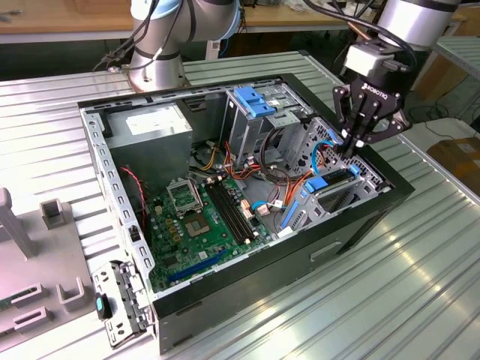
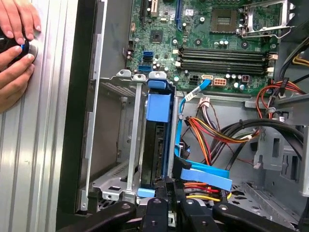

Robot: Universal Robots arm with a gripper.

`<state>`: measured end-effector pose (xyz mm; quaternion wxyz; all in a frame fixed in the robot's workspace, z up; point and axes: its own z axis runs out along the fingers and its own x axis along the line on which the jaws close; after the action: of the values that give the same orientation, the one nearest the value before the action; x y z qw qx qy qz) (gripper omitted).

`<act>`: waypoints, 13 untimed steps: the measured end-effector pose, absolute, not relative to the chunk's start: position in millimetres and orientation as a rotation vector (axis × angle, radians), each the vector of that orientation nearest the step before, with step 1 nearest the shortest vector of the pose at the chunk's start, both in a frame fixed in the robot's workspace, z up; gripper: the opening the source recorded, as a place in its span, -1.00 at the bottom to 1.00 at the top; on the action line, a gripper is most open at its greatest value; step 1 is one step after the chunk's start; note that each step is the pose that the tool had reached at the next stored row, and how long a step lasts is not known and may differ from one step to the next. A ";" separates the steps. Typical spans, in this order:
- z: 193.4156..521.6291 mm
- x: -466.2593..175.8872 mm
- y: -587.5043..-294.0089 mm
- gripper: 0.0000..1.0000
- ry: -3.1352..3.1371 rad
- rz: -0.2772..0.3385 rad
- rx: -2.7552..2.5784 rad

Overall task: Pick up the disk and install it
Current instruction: 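Insert the first disk wire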

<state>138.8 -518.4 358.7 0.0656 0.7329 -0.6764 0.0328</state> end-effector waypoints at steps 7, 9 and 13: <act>355.8 134.4 -522.4 -0.67 -2.076 0.095 2.177; 355.6 131.2 -526.6 -0.67 -2.077 0.092 2.179; 354.7 128.6 -533.3 -0.67 -2.092 0.059 2.199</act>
<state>128.6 -533.3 354.7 0.0531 0.7234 -0.6881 0.0195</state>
